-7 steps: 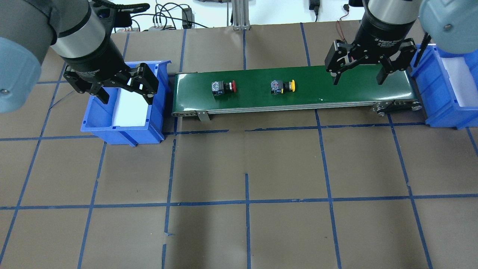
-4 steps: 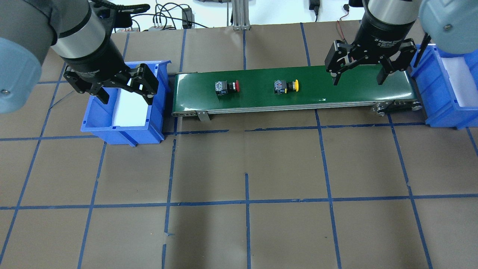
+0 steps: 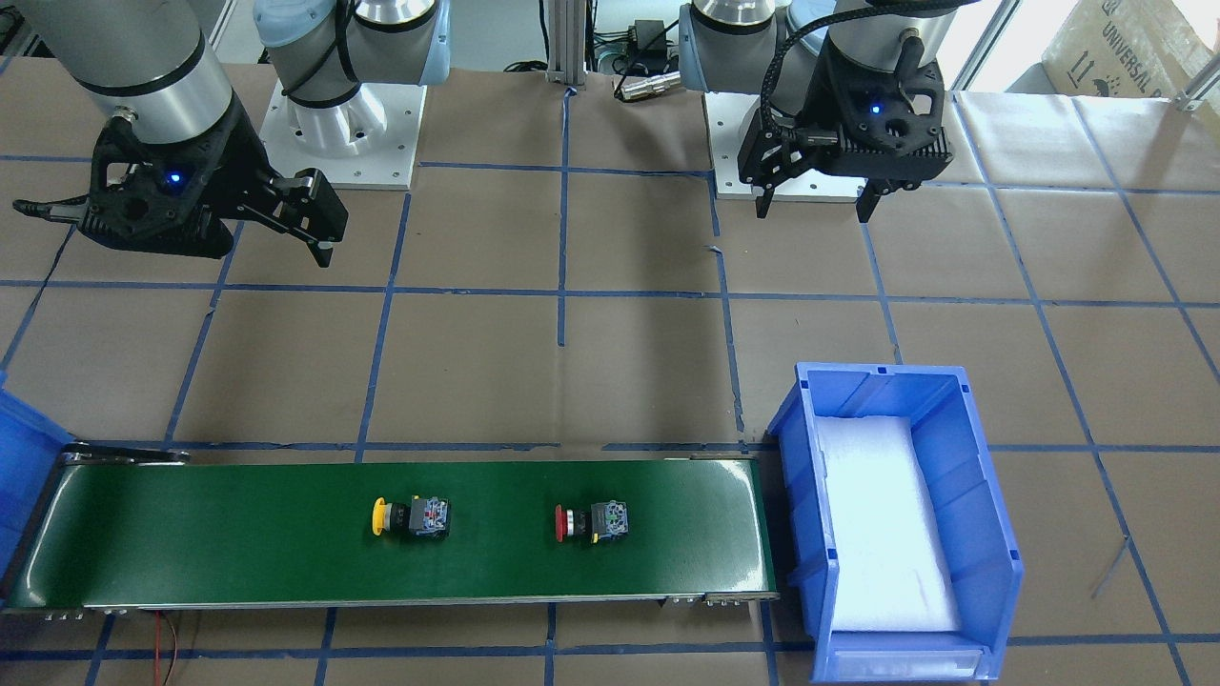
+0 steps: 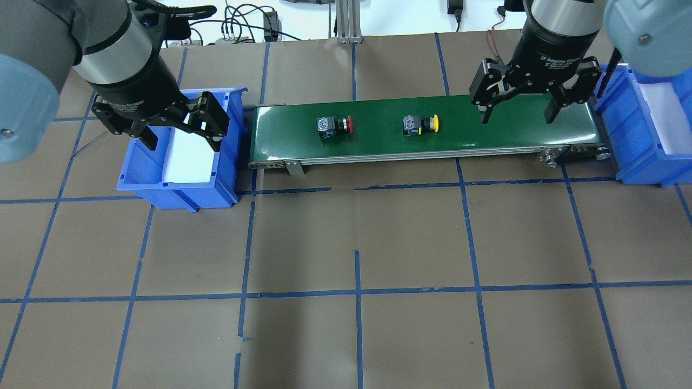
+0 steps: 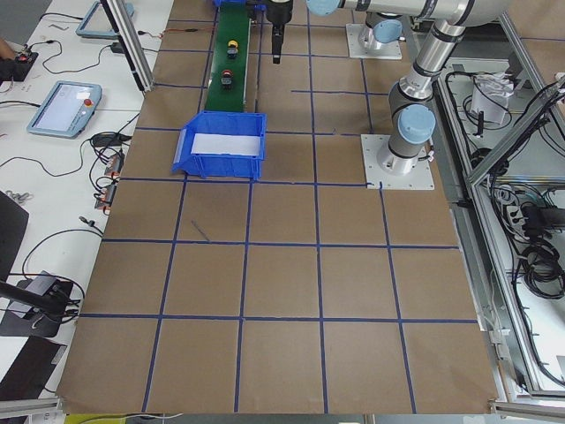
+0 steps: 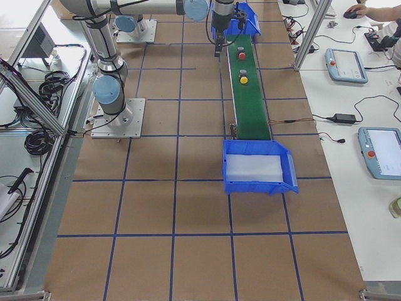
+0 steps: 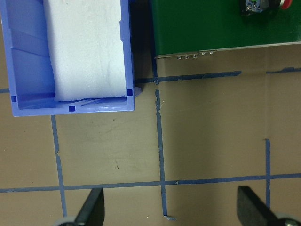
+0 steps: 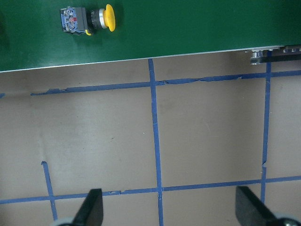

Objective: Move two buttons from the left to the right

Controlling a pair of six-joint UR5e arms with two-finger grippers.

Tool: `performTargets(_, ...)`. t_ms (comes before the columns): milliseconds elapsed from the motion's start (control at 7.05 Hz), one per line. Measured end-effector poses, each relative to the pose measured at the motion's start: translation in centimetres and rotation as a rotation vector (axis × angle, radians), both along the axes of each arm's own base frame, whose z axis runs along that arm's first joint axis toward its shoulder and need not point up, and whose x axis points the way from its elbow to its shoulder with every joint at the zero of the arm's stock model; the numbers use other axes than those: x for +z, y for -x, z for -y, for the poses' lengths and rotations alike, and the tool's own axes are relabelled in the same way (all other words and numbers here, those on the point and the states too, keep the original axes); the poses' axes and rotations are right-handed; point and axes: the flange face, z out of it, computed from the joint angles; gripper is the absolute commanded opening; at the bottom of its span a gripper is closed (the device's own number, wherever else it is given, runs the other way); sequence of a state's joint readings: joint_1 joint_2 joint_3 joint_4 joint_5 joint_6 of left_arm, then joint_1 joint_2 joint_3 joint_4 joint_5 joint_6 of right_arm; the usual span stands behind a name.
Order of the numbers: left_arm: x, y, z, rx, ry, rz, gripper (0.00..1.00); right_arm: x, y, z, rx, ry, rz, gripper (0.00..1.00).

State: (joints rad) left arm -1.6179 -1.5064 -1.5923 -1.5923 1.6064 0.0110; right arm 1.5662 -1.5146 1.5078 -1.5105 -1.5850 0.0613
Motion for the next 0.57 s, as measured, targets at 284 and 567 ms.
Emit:
performTargets(284, 0.0, -0.05, 0.01, -0.001, 0.0, 0.001, 1.0, 0.22, 0.04, 0.09, -0.039, 0.008, -0.003, 1.0)
performTargets(567, 0.0, -0.06, 0.02, -0.002, 0.0, 0.001, 1.0, 0.51, 0.08, 0.43, -0.112, 0.023, -0.007, 1.0)
